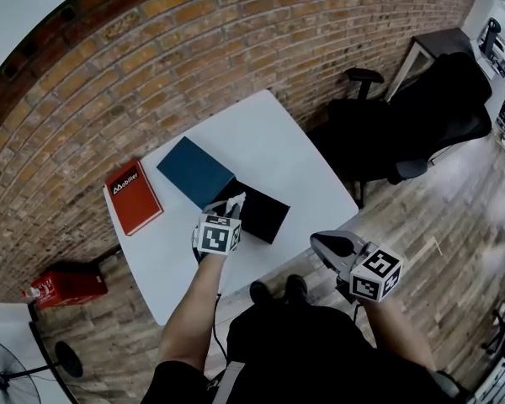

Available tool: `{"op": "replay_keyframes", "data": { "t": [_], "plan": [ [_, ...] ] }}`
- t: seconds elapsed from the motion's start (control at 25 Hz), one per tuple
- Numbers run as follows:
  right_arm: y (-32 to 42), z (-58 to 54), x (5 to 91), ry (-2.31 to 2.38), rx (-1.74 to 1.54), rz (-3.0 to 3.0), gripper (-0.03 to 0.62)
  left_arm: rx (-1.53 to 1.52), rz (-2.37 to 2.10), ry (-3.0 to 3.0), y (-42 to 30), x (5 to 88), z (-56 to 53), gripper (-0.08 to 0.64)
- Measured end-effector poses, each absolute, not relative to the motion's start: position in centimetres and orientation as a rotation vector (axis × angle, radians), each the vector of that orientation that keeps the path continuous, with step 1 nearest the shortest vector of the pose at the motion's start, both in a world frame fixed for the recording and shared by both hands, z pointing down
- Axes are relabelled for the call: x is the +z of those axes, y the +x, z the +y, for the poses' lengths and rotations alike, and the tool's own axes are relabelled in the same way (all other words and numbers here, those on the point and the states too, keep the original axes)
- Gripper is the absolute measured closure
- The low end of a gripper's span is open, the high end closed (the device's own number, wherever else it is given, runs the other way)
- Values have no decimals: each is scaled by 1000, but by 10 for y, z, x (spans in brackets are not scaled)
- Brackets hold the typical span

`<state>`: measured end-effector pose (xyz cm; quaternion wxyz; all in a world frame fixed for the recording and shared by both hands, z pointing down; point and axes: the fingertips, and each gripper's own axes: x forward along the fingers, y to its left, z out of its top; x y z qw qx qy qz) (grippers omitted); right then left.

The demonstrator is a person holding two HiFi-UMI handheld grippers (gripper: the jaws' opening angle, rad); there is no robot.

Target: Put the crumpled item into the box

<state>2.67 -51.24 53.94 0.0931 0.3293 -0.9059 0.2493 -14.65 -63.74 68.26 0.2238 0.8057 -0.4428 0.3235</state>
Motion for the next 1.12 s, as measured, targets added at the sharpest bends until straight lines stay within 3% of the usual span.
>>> {"op": "replay_keyframes", "data": {
  "t": [0.2,0.36,0.64,1.12],
  "plan": [
    [33,-508,542,997,747,-2674,592,993,-1182,2208,-144,703,-645,475],
    [39,-506,541,1016,753,-2671,591,940,-1150,2213,-130,702,-645,407],
    [40,-505,541,988,760,-2688,592,833,-1128,2250,-113,683,-640,361],
    [30,-501,534,869,761,-2743,592,715,-1176,2264,-110,650,-622,350]
  ]
}}
